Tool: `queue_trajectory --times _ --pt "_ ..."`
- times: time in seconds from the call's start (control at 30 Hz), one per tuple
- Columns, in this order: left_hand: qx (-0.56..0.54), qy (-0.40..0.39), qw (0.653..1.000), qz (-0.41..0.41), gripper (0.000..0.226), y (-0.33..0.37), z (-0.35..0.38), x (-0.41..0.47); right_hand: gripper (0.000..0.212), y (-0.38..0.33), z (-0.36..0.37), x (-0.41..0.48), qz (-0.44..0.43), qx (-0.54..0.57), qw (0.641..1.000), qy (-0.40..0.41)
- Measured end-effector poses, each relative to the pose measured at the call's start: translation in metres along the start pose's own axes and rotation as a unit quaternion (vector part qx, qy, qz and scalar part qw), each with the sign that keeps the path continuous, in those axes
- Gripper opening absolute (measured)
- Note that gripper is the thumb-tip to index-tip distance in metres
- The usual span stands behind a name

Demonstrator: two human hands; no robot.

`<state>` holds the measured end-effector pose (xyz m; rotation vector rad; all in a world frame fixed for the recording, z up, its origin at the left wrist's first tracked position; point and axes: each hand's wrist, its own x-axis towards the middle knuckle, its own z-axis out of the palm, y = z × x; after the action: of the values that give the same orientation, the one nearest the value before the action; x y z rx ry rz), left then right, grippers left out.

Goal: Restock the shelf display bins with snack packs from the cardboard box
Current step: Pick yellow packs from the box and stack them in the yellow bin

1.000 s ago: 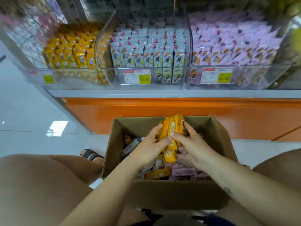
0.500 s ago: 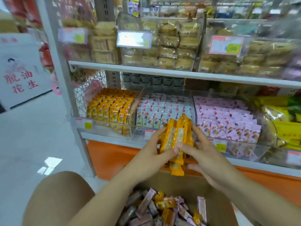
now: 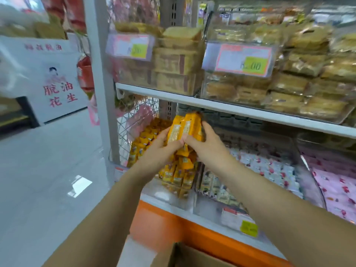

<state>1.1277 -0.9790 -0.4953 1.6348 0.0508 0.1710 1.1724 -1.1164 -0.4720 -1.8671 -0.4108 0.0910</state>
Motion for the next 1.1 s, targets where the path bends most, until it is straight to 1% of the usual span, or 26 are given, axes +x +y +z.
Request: queue_trajectory --times 0.03,0.1,0.13,0.2,0.3,0.37,0.4,0.47,0.53,0.57,0.6,0.67,0.7,0.77,0.83,0.9,0.93,1.0,1.1 --pt "0.003 -0.001 1.000 -0.006 0.030 -0.003 -0.005 0.012 0.045 0.002 0.004 0.012 -0.016 -0.071 0.997 0.009" --pt "0.038 -0.014 0.999 0.001 0.030 -0.008 -0.011 0.033 0.044 0.009 0.008 0.034 -0.041 -0.197 0.979 0.030" --pt "0.063 -0.019 0.998 0.006 0.031 -0.012 -0.013 0.043 0.046 0.015 0.009 0.043 -0.051 -0.241 0.968 0.039" --pt "0.104 -0.015 0.994 0.012 0.032 -0.019 -0.014 0.058 0.049 0.024 0.009 0.056 -0.058 -0.292 0.954 0.042" --pt "0.136 0.001 0.991 0.006 0.032 -0.029 -0.016 0.072 0.046 0.031 0.009 0.063 -0.049 -0.323 0.944 0.054" --pt "0.126 -0.004 0.992 0.003 0.027 -0.031 -0.019 0.075 0.046 0.031 0.007 0.063 -0.044 -0.317 0.944 0.080" --pt "0.119 -0.009 0.993 -0.006 0.028 -0.032 -0.022 0.076 0.046 0.031 0.006 0.062 -0.036 -0.308 0.946 0.093" --pt "0.094 -0.026 0.995 -0.025 0.037 -0.031 -0.028 0.076 0.044 0.026 0.004 0.058 -0.019 -0.319 0.941 0.116" --pt "0.065 -0.031 0.996 -0.050 0.055 -0.029 -0.034 0.076 0.038 0.018 0.005 0.052 0.007 -0.354 0.926 0.132" --pt "0.059 -0.029 0.996 -0.057 0.053 -0.027 -0.036 0.075 0.038 0.014 0.007 0.048 0.015 -0.363 0.921 0.142" --pt "0.052 -0.024 0.997 -0.059 0.045 -0.022 -0.039 0.073 0.040 0.009 0.009 0.044 0.018 -0.367 0.918 0.151" --pt "-0.006 -0.017 0.997 -0.069 0.031 -0.016 -0.045 0.067 0.043 0.002 0.013 0.033 0.007 -0.383 0.909 0.166" --pt "-0.045 -0.027 0.996 -0.076 0.028 -0.014 -0.048 0.064 0.043 -0.001 0.016 0.028 -0.010 -0.378 0.910 0.169" --pt "-0.104 -0.068 0.988 -0.090 0.028 -0.011 -0.057 0.054 0.043 -0.007 0.023 0.018 -0.059 -0.338 0.927 0.151" --pt "-0.166 -0.111 0.974 -0.111 0.030 -0.008 -0.067 0.041 0.051 -0.012 0.032 0.010 -0.090 -0.293 0.946 0.101" --pt "-0.205 -0.154 0.959 -0.123 0.029 -0.006 -0.079 0.026 0.053 -0.022 0.037 0.002 -0.086 -0.228 0.969 0.037" --pt "-0.215 -0.170 0.953 -0.127 0.028 -0.005 -0.084 0.019 0.049 -0.029 0.037 -0.002 -0.078 -0.200 0.977 0.011" --pt "-0.217 -0.177 0.951 -0.134 0.026 -0.005 -0.094 0.010 0.037 -0.038 0.037 -0.009 -0.062 -0.174 0.983 -0.013" --pt "-0.169 -0.171 0.964 -0.114 0.027 -0.007 -0.106 0.003 0.027 -0.046 0.038 -0.015 -0.037 -0.154 0.987 0.001"
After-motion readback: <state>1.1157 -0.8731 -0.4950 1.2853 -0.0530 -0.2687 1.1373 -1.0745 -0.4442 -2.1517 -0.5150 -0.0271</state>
